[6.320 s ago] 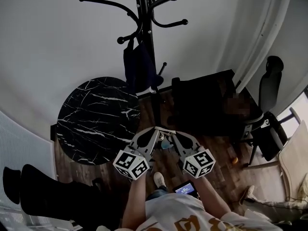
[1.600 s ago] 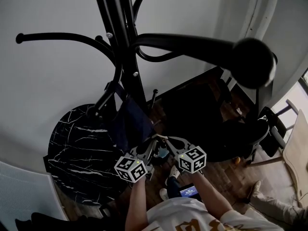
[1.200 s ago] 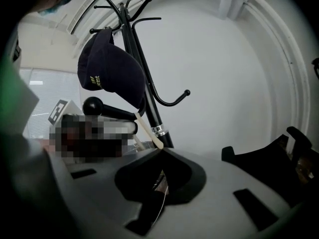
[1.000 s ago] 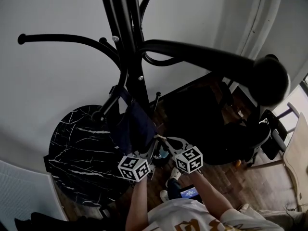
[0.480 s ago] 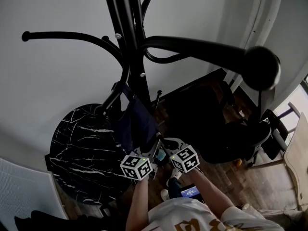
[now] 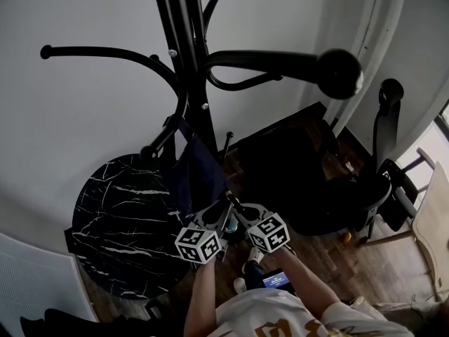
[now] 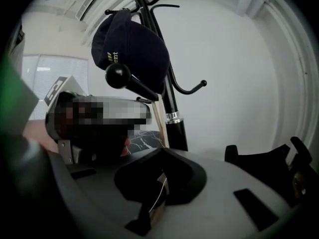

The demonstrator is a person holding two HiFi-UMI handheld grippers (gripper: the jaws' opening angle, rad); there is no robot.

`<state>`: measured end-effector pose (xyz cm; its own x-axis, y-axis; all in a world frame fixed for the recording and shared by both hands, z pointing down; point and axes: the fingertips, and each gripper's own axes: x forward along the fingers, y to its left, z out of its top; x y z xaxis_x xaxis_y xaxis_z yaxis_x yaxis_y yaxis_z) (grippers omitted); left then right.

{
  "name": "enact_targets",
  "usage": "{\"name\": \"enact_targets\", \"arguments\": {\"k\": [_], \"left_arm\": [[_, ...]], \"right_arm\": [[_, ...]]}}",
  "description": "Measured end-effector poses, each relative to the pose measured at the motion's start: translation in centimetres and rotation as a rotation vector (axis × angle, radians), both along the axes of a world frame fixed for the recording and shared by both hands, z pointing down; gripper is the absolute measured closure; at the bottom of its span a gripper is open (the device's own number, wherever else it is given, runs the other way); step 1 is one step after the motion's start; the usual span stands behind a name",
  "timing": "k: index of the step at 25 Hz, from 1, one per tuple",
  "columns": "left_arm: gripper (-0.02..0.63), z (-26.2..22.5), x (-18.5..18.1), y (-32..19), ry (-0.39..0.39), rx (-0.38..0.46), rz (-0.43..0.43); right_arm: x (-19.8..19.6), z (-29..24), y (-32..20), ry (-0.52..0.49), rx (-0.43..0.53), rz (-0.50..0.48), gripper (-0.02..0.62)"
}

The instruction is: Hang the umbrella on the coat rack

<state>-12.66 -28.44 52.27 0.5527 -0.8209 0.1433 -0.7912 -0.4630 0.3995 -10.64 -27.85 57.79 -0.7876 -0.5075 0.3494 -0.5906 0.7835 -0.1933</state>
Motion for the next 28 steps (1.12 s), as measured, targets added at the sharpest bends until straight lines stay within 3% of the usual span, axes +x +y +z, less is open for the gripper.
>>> {"name": "enact_targets", "arguments": {"k": [7, 12, 18, 23, 28], "left_arm": [[0.578, 0.3, -0.3, 2.0, -0.087, 0.015, -0.058], [0.586, -0.2, -1.1, 4.1, -0.084, 0.035, -0.082], [0.586, -0.4, -1.3, 6.2, -0.093, 0.068, -0.113], [0.586, 0.4, -1.3, 7.6, -0.253, 0.093, -0.120], [0.586, 0.9, -1.8, 9.2, -0.220, 0.079, -0.159]], "right_arm": [[1.5, -0.3, 2.3, 0.019, 0.032, 0.036, 0.583], [3.7, -2.0, 3.4, -0.053, 0.031, 0.141, 0.583], [4.9, -3.4, 5.5, -0.064, 0.053, 0.194, 0.583], [5.8, -3.1, 6.8, -0.059, 0.050, 0.247, 0.583], [6.4, -2.7, 8.3, -0.037, 0.075, 0.234, 0.584]]}}
